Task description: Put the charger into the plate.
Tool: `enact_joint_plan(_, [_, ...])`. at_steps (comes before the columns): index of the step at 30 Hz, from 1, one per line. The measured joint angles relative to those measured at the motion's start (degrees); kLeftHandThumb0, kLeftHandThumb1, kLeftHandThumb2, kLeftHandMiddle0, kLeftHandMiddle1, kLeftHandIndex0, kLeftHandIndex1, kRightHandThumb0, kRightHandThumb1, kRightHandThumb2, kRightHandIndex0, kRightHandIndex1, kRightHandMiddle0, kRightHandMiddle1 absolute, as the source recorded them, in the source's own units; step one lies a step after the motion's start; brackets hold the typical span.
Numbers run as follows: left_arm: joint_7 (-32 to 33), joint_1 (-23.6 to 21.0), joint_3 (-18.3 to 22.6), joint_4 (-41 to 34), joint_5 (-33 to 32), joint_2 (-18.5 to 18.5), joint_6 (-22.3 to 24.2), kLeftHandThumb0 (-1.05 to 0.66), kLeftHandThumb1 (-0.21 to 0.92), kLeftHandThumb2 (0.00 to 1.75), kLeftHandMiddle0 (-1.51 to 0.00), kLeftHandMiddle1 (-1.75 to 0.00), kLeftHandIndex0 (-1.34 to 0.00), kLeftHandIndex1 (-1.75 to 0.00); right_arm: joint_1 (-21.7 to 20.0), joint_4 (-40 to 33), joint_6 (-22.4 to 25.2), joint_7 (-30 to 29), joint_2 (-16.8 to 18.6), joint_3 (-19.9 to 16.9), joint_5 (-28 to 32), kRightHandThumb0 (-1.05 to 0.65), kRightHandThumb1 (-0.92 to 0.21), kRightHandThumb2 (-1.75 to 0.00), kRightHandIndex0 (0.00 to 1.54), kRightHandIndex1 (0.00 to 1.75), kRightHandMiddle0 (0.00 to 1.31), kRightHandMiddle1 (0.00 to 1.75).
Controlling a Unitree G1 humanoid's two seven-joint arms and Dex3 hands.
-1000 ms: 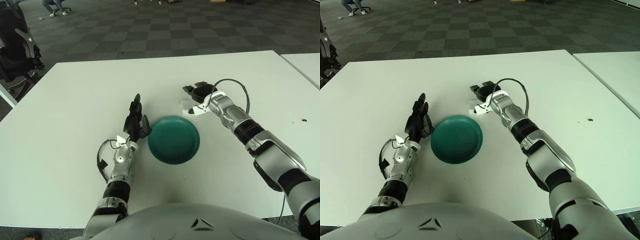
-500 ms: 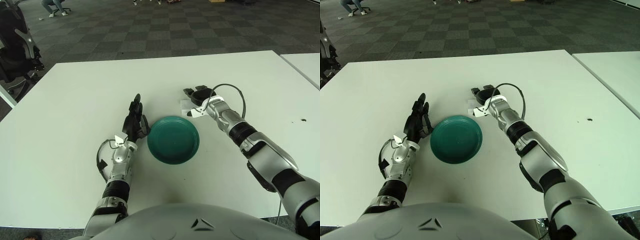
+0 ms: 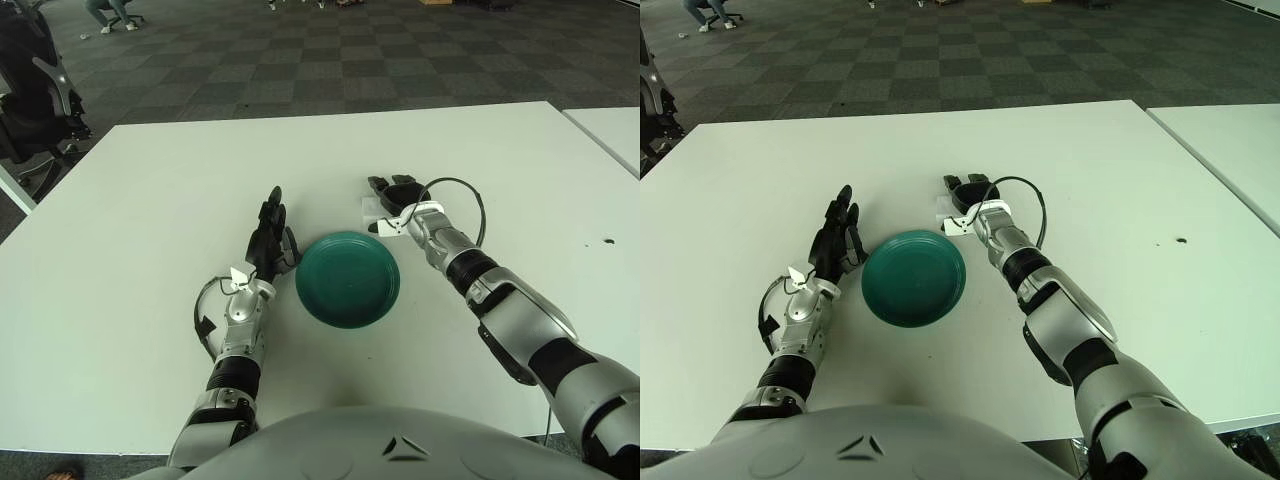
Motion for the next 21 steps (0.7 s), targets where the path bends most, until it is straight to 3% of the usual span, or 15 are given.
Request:
enact_joint_plan(12, [3.88, 2.74, -2.56, -4.61, 3.15, -0.46, 0.32, -0.94, 0.92, 1.19, -0.04, -0.01, 0.0, -0.16, -1.39, 5.57, 1.0, -4.89, 2.85, -0.4, 1.92, -0.98, -0.92, -0.42, 0.2, 0.03, 0.0, 0.29])
enact_joint_plan(21, [5.82, 5.72, -5.31, -8.34, 3.04, -0.51, 2.05, -0.95, 0.92, 1.21, -0.02, 0.0, 0.0, -0.08, -1.46, 5.96, 1.68, -5.35, 3.07, 0.38, 1.81, -0.94, -0.92, -0.39, 0.4, 0.11, 0.0, 0.49])
